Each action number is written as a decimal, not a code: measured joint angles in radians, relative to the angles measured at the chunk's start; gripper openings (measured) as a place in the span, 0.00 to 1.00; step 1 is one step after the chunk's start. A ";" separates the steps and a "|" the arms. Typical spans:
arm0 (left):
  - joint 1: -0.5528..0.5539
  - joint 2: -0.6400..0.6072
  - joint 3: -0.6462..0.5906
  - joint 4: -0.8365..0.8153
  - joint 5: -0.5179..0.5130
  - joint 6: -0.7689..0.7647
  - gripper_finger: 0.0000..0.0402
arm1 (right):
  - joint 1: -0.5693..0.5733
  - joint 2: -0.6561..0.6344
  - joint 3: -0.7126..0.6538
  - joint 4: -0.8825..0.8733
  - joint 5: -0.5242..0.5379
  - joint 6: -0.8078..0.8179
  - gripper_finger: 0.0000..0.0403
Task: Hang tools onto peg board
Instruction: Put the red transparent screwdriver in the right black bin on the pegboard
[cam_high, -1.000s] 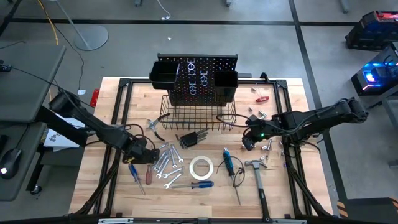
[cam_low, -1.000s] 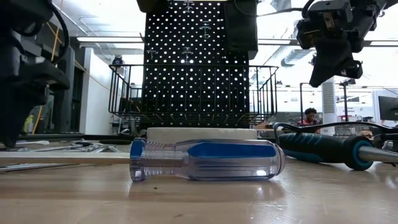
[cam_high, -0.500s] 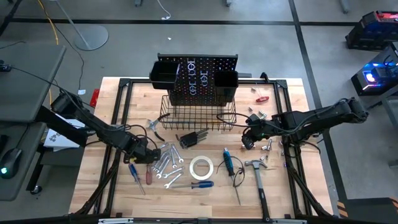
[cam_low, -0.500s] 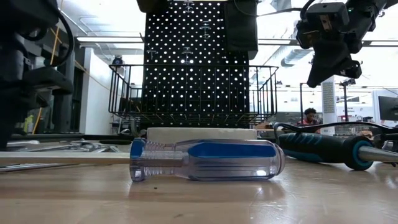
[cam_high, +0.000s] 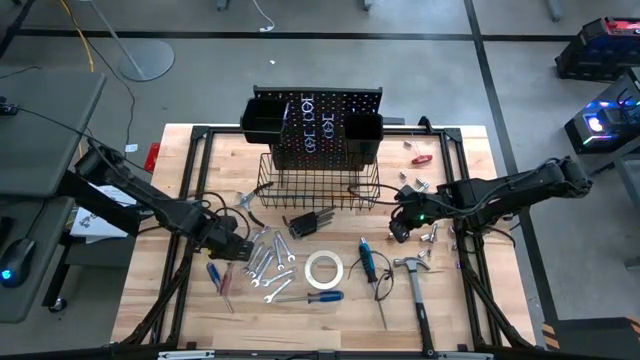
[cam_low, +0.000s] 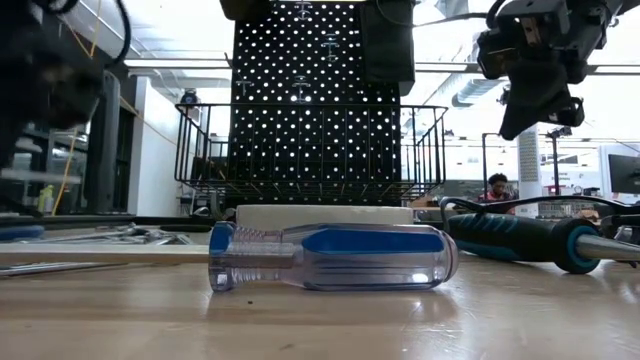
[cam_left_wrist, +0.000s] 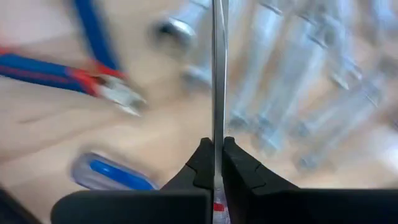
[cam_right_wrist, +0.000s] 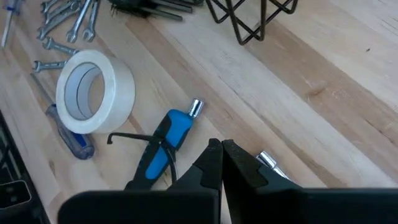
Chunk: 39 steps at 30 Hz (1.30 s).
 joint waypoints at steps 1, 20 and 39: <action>-0.002 -0.018 0.013 0.006 0.012 0.036 0.01 | 0.000 0.000 0.000 0.000 -0.008 -0.008 0.00; 0.045 0.289 0.529 -0.163 0.168 0.957 0.00 | 0.051 -0.011 0.037 0.555 -0.311 -0.410 0.00; 0.062 0.743 1.144 -0.335 -0.340 1.561 0.00 | 0.254 0.217 0.037 0.927 -0.186 -0.127 0.27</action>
